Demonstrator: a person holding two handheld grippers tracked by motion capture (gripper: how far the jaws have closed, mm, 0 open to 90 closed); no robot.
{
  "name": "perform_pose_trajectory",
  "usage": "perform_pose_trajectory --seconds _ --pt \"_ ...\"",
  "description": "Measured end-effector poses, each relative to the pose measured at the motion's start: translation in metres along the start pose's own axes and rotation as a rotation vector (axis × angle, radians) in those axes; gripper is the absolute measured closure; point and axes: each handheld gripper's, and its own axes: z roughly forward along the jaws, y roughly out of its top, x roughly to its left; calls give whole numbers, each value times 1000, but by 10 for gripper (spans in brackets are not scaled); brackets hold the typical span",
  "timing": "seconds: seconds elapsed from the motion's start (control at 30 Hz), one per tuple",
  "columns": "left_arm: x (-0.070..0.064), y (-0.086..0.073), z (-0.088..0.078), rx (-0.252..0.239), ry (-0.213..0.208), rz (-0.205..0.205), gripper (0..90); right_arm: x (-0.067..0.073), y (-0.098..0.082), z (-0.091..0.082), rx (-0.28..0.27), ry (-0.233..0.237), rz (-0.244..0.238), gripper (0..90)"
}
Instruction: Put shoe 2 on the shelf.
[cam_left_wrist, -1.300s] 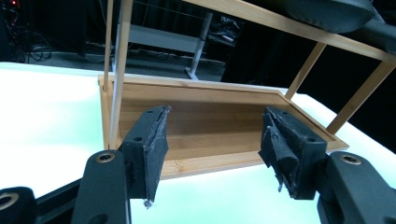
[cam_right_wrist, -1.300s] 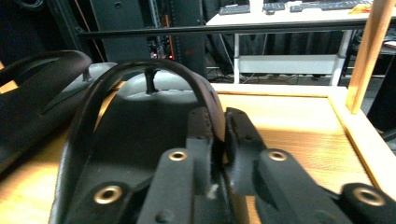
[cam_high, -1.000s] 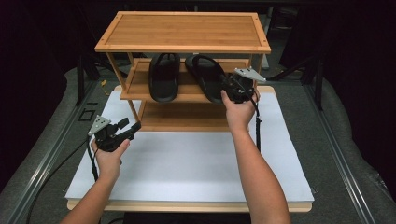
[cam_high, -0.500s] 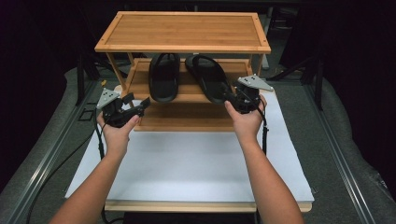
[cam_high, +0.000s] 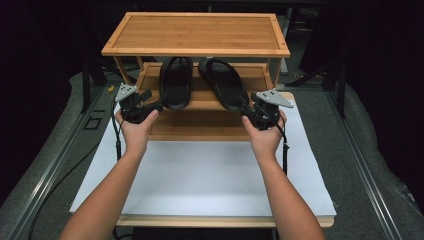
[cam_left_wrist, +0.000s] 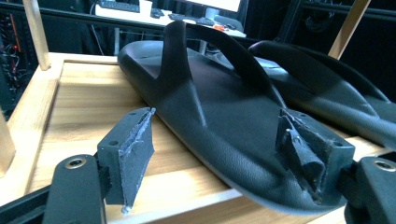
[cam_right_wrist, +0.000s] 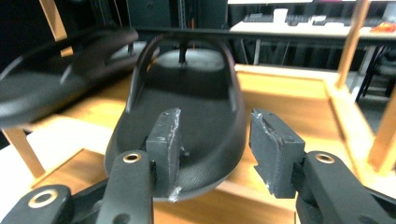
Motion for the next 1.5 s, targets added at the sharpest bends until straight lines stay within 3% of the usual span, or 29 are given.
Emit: perform_pose_trajectory --seconds 0.2,0.37,0.97,1.0,1.07,1.1,1.13,1.2,1.37,1.5 --pt "0 2 12 36 3 2 312 3 -6 4 -30 8 36 569" --pt "-2 1 20 69 -8 12 362 11 -7 7 -39 -55 27 571" --pt "0 7 23 111 -28 39 383 28 -8 27 -63 -81 64 580" --pt "0 7 23 112 -28 42 383 30 -7 29 -60 -107 55 580" --pt "0 7 23 113 -29 42 384 32 -5 31 -53 -94 52 581" --pt "0 7 23 114 -30 43 384 33 -5 32 -50 -115 52 580" --pt "0 7 23 114 -31 44 385 33 -4 33 -51 -82 49 580" --pt "1 7 23 116 -33 45 386 35 -4 35 -47 -115 51 577" --pt "1 8 25 117 -42 45 397 38 -3 38 -46 -108 69 559" --pt "2 9 27 124 -56 38 415 46 -3 38 -47 -50 73 547"
